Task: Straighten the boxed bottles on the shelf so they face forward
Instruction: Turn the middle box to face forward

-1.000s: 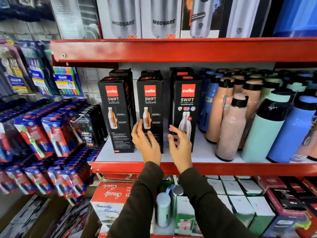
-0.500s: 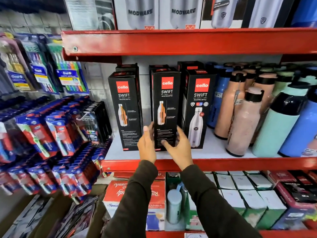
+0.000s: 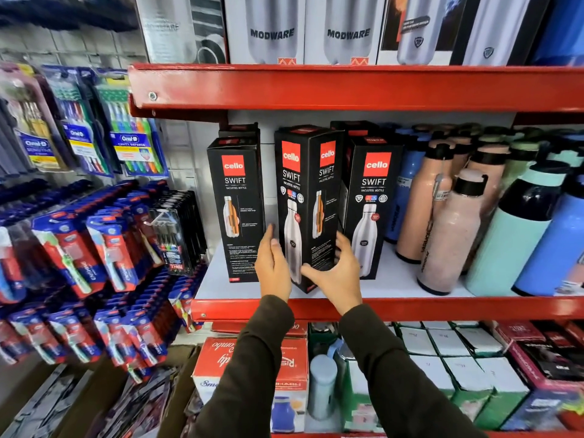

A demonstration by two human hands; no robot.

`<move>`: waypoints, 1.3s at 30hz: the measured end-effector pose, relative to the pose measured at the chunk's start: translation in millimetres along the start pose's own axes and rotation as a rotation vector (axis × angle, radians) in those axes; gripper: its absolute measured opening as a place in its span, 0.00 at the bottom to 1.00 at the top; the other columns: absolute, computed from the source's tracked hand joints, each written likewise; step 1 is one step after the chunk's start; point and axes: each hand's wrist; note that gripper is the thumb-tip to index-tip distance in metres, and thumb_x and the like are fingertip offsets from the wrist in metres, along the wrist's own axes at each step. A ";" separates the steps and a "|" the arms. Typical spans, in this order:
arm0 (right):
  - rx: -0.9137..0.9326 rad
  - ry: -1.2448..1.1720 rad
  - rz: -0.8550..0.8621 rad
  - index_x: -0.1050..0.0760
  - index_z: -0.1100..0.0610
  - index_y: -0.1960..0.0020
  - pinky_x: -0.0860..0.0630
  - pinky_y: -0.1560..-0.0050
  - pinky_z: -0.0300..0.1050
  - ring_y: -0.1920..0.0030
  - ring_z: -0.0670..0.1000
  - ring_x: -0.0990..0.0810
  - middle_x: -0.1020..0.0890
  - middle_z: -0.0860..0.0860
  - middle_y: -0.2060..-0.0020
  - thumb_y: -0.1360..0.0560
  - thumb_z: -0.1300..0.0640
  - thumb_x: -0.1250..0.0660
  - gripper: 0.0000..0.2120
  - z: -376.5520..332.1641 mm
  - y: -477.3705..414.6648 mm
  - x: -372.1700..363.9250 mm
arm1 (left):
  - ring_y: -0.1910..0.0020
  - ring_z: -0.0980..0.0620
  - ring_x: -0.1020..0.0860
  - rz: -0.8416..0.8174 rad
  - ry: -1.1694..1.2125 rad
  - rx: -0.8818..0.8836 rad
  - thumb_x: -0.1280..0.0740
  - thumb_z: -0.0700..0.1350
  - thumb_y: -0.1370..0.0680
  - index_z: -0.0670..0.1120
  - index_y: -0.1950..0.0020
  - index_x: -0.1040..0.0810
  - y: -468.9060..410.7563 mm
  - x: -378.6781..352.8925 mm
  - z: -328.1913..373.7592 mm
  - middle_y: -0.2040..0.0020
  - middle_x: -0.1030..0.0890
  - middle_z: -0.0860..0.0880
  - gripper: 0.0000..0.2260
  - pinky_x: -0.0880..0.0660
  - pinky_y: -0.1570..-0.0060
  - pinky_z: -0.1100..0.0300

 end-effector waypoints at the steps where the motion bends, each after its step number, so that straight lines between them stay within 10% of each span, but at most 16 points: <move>1: 0.011 -0.019 -0.017 0.36 0.51 0.29 0.34 0.49 0.20 0.47 0.26 0.28 0.30 0.31 0.48 0.37 0.62 0.22 0.41 1.2 0.4 0.4 | 0.33 0.57 0.30 -0.032 -0.035 0.030 0.46 0.42 0.17 0.43 0.28 0.31 -3.7 -0.9 -1.4 0.32 0.26 0.49 0.17 0.36 0.34 0.66; 6: 0.022 -0.059 -0.124 0.44 0.44 0.23 0.35 0.28 0.41 0.29 0.39 0.33 0.31 0.41 0.29 0.33 0.61 0.27 0.44 12.4 -1.0 -2.2 | 0.46 0.50 0.25 -0.080 -0.079 0.073 0.45 0.41 0.17 0.45 0.35 0.29 -10.3 3.1 -7.2 0.47 0.23 0.50 0.12 0.33 0.46 0.62; 14: 0.068 0.052 -0.152 0.43 0.43 0.23 0.36 0.25 0.54 0.25 0.47 0.35 0.32 0.50 0.26 0.23 0.67 0.39 0.34 27.7 -15.8 -11.4 | 0.42 0.54 0.24 -0.074 -0.094 0.028 0.42 0.37 0.19 0.43 0.35 0.29 -6.2 2.6 -18.6 0.42 0.22 0.51 0.13 0.34 0.49 0.83; 24: 0.006 0.089 -0.028 0.32 0.54 0.28 0.28 0.31 0.50 0.34 0.52 0.23 0.21 0.56 0.36 0.23 0.67 0.36 0.25 31.0 -21.3 -16.5 | 0.40 0.57 0.24 -0.057 -0.140 0.026 0.40 0.36 0.20 0.47 0.33 0.29 -1.9 -1.1 -18.7 0.41 0.23 0.55 0.16 0.32 0.46 0.77; 33: 0.127 0.040 0.273 0.24 0.53 0.49 0.23 0.59 0.41 0.61 0.47 0.23 0.22 0.51 0.56 0.27 0.66 0.30 0.11 17.1 -5.1 -22.4 | 0.37 0.58 0.24 0.029 -0.110 -0.087 0.39 0.39 0.20 0.50 0.33 0.27 6.8 19.6 -5.4 0.36 0.22 0.51 0.16 0.27 0.35 0.59; 39: 0.272 -0.022 0.138 0.23 0.51 0.43 0.23 0.53 0.36 0.53 0.44 0.21 0.22 0.47 0.50 0.23 0.62 0.34 0.11 -11.7 12.6 -56.2 | 0.33 0.58 0.34 0.309 -0.234 -0.263 0.41 0.39 0.19 0.47 0.31 0.30 -3.1 48.0 5.9 0.33 0.29 0.48 0.17 0.39 0.31 0.58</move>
Point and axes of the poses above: each hand's wrist, its own y-axis away from the middle knuckle, its own x-axis out of the back of the hand, z = x × y
